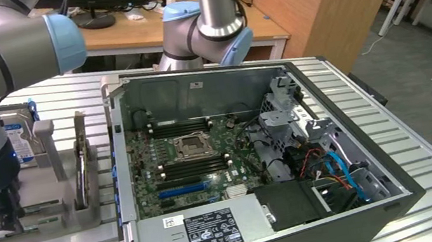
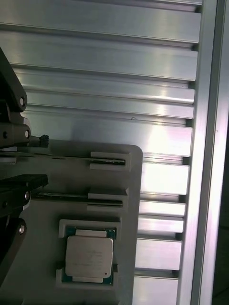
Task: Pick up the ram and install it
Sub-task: 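Pick up the ram and move it above insertion slot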
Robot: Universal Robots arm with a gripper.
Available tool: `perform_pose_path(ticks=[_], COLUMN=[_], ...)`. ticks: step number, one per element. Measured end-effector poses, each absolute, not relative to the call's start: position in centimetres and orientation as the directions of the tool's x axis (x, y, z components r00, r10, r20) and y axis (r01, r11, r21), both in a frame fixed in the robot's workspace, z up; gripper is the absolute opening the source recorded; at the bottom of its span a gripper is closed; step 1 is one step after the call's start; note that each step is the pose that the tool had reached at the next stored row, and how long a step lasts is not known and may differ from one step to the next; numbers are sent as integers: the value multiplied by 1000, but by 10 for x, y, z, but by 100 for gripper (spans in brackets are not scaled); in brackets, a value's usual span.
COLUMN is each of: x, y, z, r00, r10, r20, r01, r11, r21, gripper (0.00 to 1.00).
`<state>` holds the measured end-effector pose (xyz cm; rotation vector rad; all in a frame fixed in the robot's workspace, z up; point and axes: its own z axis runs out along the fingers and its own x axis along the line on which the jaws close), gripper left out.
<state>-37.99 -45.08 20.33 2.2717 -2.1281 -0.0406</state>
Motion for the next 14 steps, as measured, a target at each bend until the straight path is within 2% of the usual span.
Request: perform_pose_path(ticks=[14], x=[-369], y=[-451], z=[203], r00=[65], r10=[-998], r20=[0], r01=[-997], r11=[-65], r21=[39], gripper=[36])
